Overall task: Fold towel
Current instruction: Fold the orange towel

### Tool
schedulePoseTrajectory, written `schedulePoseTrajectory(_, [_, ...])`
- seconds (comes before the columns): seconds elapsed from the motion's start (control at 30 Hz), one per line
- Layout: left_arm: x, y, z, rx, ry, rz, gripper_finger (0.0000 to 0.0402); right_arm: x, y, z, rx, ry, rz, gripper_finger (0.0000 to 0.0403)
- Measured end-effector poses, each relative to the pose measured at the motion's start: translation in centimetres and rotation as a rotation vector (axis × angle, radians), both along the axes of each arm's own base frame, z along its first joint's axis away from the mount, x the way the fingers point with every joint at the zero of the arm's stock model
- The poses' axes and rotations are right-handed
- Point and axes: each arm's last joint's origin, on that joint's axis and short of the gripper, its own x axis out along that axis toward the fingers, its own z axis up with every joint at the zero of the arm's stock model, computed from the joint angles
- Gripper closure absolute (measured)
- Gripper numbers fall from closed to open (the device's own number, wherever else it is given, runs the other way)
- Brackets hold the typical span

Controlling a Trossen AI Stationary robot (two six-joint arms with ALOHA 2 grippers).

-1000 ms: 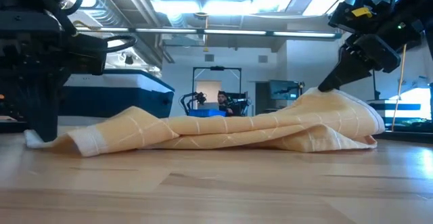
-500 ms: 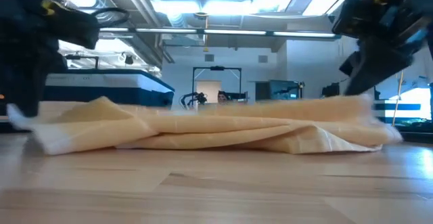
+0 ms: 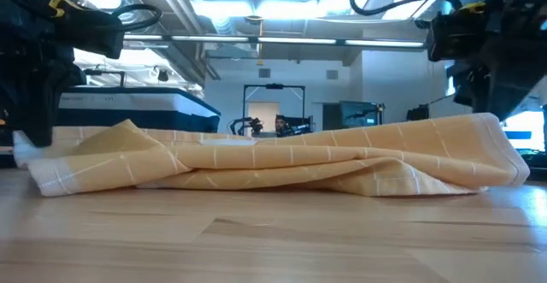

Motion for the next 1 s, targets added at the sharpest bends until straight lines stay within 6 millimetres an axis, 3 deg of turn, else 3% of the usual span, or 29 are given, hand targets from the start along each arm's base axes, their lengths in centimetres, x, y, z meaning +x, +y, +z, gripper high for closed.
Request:
schedulePoseTrajectory(0.2, [0.0, 0.0, 0.0, -0.003, -0.004, 0.001, 0.0397, 1.0, -0.1, -0.3, -0.009, -0.068, -0.118, 0.0176])
schedulePoseTrajectory(0.6, [0.4, -0.2, 0.1, -0.021, -0.043, -0.002, 0.0397, 2.5, -0.1, -2.6, 0.014, -0.016, -0.308, 0.0179])
schedulePoseTrajectory(0.77, [0.4, -0.2, 0.1, -0.016, -0.042, -0.018, 0.0396, 2.6, -0.1, -2.7, 0.022, -0.019, -0.303, 0.0235])
schedulePoseTrajectory(1.0, [0.4, -0.2, 0.1, -0.014, -0.042, -0.023, 0.0396, 3.2, 0.1, -0.9, -0.007, -0.067, -0.192, 0.0389])
